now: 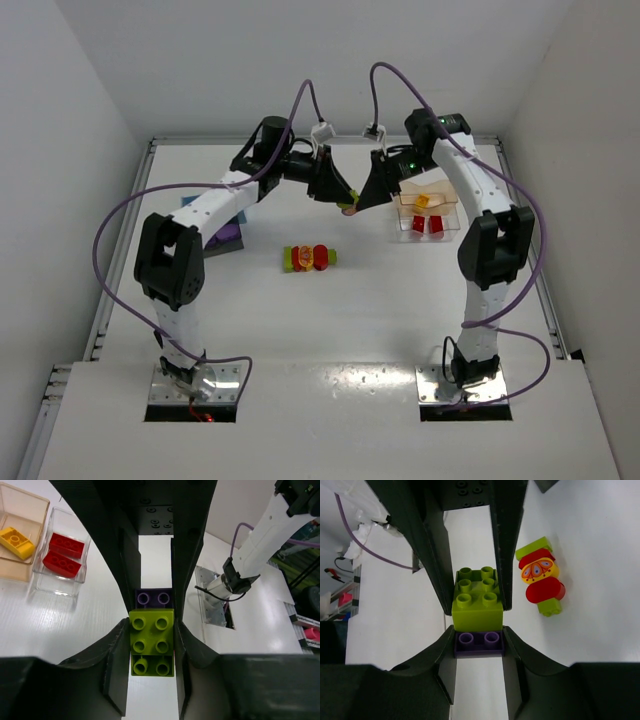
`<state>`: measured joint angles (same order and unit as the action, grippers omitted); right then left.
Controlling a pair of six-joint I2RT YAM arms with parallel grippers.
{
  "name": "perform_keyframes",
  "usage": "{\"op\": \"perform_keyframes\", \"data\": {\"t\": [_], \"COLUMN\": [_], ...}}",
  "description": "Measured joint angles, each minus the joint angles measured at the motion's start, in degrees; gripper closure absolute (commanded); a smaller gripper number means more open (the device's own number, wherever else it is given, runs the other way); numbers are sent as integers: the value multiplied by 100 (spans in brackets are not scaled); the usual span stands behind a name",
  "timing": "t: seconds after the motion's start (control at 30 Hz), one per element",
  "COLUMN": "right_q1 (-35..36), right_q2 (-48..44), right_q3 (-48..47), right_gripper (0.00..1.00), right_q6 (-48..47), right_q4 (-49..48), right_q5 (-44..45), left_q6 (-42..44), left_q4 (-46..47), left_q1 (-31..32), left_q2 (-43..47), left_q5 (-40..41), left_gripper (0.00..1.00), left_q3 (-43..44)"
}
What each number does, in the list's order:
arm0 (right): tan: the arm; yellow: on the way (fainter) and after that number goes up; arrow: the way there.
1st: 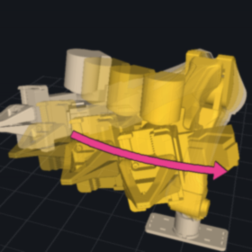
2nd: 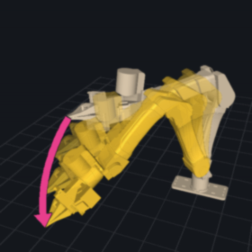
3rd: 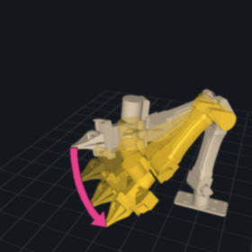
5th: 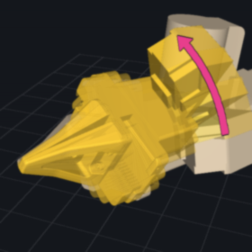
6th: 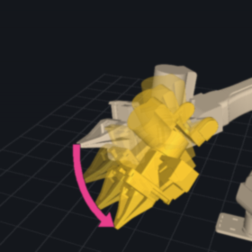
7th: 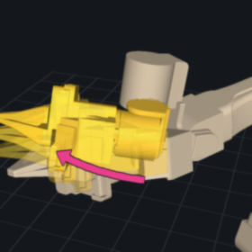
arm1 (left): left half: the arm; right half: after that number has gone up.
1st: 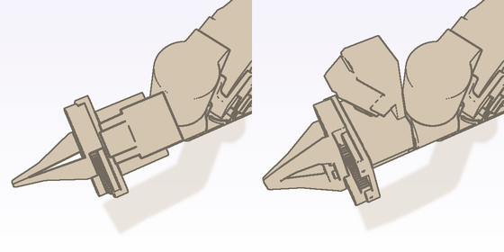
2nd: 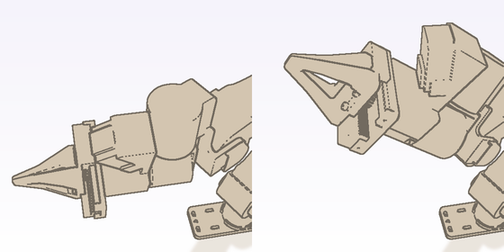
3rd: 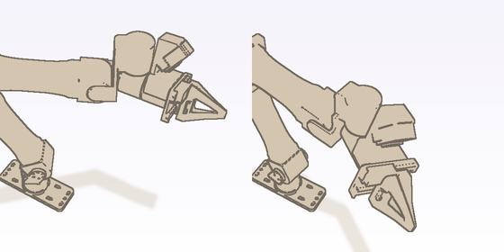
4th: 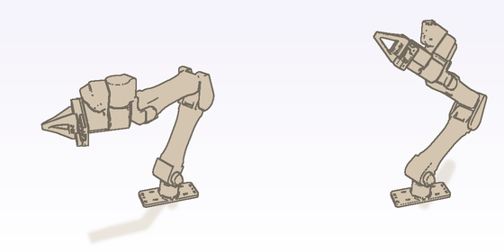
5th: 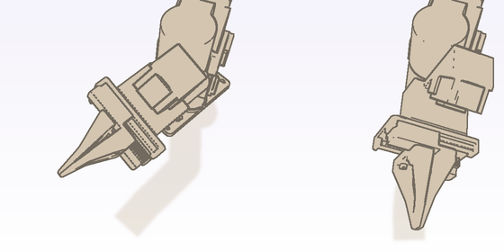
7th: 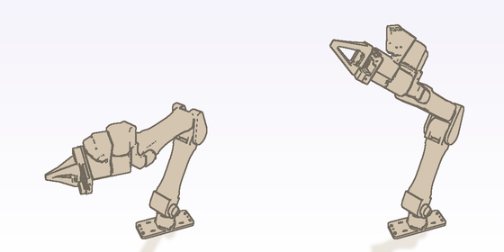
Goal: Sort the legos into containers by color
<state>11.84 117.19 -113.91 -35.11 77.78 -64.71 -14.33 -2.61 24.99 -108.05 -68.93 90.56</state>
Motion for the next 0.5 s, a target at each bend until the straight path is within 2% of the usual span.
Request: {"op": "perform_keyframes", "data": {"t": [0.03, 0.07, 0.13, 0.37, 0.5], "right_q1": [0, 0, 0, -20, 39], "right_q2": [-2, -2, -2, -138, -310], "right_q3": [-4, -4, -4, 260, 717], "right_gripper": [100, 100, 100, 100, 100], "right_q6": [2, 11, 22, -240, -396], "right_q4": [-7, -9, -11, -181, -59], "right_q5": [13, 9, 17, 39, 184], "left_q6": [20, 15, 11, -503, -608], "left_q4": [2, 2, 0, 428, 507], "left_q1": [0, 0, 0, -125, -599], "left_q2": [0, 0, -11, -131, -339], "left_q5": [2, 11, 13, -20, 402], "left_gripper": [76, 85, 90, 93, 93], "left_q3": [0, 2, 2, 11, 667]}}
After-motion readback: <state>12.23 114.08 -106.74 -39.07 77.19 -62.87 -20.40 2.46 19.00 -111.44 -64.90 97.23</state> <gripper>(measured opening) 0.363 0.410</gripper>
